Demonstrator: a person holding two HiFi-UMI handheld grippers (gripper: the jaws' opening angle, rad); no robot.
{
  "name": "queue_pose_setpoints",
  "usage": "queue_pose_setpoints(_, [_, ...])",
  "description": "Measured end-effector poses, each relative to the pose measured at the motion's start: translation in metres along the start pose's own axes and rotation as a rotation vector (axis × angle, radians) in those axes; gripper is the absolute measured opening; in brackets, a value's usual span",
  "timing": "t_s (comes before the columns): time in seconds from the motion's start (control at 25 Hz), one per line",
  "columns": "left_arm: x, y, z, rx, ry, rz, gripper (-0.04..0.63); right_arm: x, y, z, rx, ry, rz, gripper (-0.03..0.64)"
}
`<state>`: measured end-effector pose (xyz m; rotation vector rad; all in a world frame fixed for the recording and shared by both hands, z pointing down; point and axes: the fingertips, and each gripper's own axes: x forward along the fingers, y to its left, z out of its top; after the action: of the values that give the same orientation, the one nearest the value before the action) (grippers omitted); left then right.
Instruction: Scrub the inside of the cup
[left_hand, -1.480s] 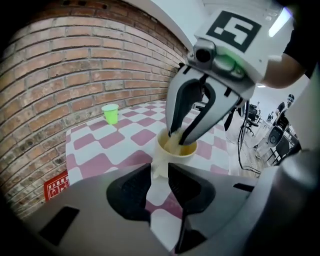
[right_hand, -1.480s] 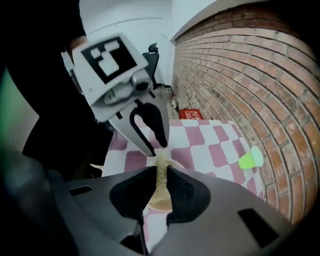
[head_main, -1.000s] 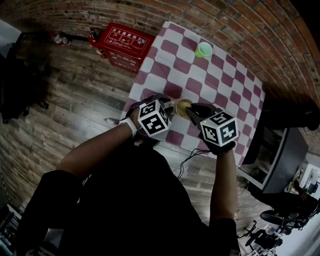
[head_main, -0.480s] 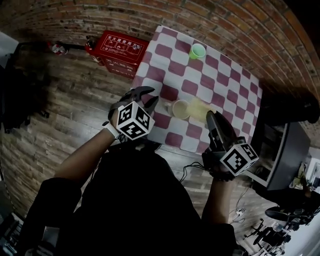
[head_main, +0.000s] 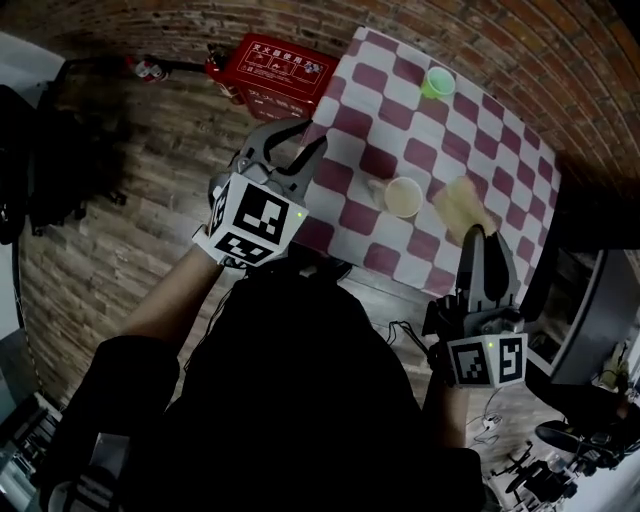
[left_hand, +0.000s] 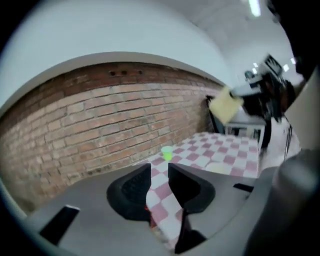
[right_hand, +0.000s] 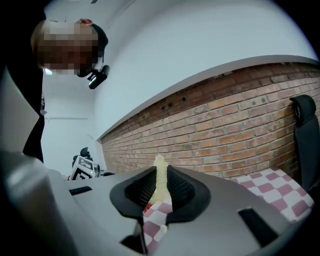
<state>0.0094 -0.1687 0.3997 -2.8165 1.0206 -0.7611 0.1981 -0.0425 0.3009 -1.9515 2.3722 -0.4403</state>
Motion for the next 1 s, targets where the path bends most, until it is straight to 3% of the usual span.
queue_pose_setpoints(0.08, [-0.01,-0.001,0.021,-0.208,-0.067,-0.048,0.117,0.002,0.013,0.001,-0.001,-0.009,0.021,0.074])
queue_pose_setpoints(0.16, [-0.019,-0.006,0.041,-0.305,-0.123,-0.09,0.117,0.005,0.024,0.0,-0.026,-0.004,0.041,0.074])
queue_pose_setpoints(0.4, [-0.032,-0.029,0.075,-0.294,-0.186,-0.176,0.117,0.006,0.038,-0.003,-0.092,0.021,0.072,0.074])
queue_pose_setpoints(0.6, [-0.034,-0.039,0.072,-0.332,-0.174,-0.212,0.117,0.0,0.032,-0.005,-0.094,0.028,0.042,0.074])
queue_pose_setpoints(1.0, [-0.029,-0.047,0.069,-0.334,-0.156,-0.231,0.117,-0.004,0.018,-0.007,-0.106,0.04,0.002,0.074])
